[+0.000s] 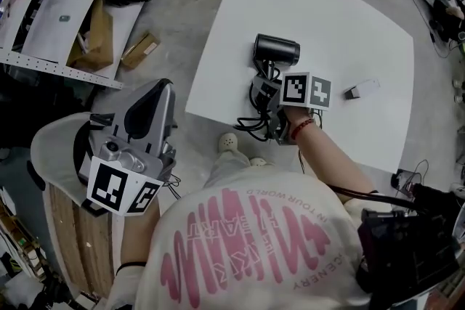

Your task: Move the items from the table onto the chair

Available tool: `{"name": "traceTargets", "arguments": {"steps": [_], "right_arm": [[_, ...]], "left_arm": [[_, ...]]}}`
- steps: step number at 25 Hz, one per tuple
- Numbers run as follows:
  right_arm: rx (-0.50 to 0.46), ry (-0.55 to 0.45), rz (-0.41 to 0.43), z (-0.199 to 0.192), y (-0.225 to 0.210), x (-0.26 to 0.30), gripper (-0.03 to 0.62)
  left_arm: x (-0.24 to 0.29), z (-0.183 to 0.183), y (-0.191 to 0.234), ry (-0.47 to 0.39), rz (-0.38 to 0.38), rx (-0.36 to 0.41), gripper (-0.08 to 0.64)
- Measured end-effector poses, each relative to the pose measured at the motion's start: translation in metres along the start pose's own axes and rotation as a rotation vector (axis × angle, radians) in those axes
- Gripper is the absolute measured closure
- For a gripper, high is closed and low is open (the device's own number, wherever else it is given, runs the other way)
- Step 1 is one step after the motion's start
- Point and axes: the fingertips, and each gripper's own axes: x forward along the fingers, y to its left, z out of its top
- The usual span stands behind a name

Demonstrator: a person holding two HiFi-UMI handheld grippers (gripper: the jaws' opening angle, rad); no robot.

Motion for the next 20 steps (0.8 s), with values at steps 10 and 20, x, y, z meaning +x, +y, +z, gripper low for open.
{"name": "traceTargets", "arguments": {"steps": [10,20], "right_arm": [[0.171,-0.146,0.533,0.018,0.062,-0.056,0.388],[0.010,-0.239,0.892,0.040,0.138,-0.152,0.387]], "left_arm": [[-0.007,0.007,-0.017,-0.029,0.020,-0.010,0.551],[-0.037,0.018,-0.045,-0.078,0.089,-0.018,0.551]]}}
